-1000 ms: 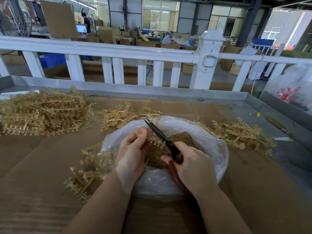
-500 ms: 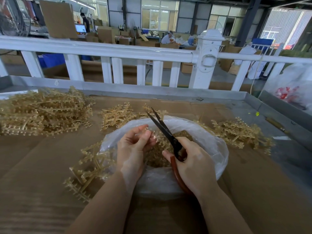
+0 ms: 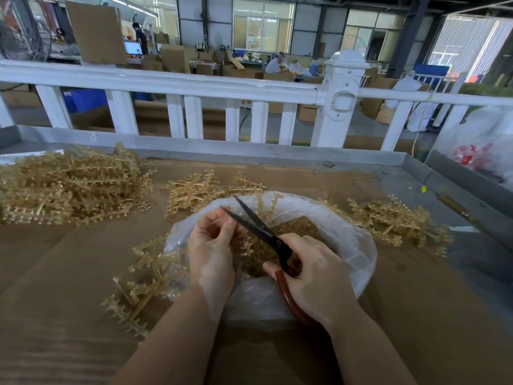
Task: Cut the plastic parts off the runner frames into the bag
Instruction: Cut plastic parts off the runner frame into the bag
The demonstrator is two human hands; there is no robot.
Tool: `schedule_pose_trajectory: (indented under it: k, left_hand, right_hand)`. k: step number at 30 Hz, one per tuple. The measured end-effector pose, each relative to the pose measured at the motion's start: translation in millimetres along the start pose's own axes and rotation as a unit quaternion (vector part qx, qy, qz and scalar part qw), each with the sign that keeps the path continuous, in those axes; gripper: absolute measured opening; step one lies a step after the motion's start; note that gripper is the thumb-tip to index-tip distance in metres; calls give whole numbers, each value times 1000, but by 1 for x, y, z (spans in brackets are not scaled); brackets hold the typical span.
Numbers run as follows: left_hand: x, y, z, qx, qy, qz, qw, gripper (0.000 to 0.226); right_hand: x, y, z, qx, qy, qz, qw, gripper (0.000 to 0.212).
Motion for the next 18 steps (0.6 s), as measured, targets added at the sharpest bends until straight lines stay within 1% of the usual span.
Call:
schedule_pose_trajectory:
  k: [2, 4, 8, 14, 18]
  left_hand:
    - [0, 1, -1, -9, -5, 6, 1000, 24]
    - [2, -1, -2, -15, -11, 13, 1000, 32]
    - [4, -4, -4, -9, 0, 20, 1000, 19]
    - [4, -8, -3, 24, 38, 55, 997, 19]
    - [4, -8, -2, 52, 60, 47, 996, 24]
  right_hand:
    - [1, 0, 6, -11, 34, -2, 999, 36]
    - [1, 0, 8, -21, 37, -12, 999, 35]
    - [0, -1, -1, 1, -5, -16, 1000, 36]
    - [-1, -9, -3, 45, -18, 22, 999, 37]
    - [0, -9, -2, 46, -10, 27, 999, 40]
Point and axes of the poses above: each hand's wrist, its own x-axis away from the middle knuckle, its own y-axis out of the back of the hand, z = x × y, the point moved 6 cm from there along -x, towards the middle knuckle, and after that the axes turned 6 degrees about z, right-handed, at the moved point
